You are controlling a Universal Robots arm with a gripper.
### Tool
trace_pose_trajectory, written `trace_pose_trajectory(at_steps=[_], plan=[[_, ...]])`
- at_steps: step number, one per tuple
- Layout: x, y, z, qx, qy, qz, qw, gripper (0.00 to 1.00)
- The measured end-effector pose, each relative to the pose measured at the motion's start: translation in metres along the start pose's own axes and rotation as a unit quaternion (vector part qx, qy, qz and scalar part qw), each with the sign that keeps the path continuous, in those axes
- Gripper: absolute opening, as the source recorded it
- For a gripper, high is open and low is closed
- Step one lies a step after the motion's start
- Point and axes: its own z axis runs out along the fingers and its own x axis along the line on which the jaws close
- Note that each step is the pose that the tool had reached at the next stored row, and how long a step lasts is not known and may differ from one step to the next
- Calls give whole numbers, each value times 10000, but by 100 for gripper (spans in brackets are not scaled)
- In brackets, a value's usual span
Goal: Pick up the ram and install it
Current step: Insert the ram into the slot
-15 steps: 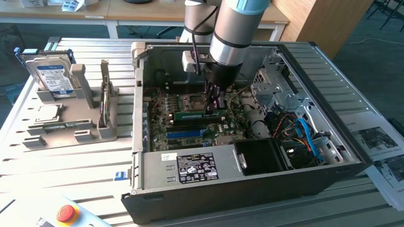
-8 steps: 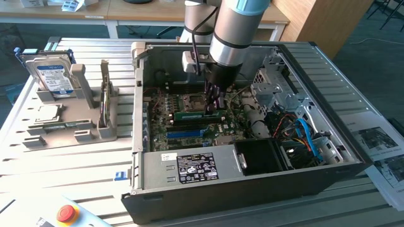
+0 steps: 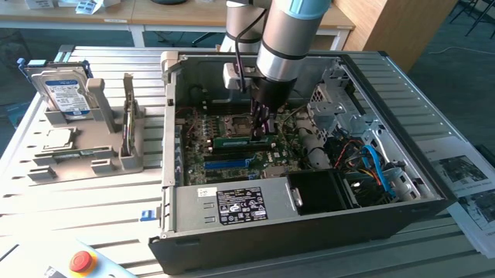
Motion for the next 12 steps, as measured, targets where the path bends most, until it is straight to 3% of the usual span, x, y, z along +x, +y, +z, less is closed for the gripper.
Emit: trace_pose_trajectory(at_steps=[12], plan=[[5, -2, 17, 0, 2, -1, 10000, 12]])
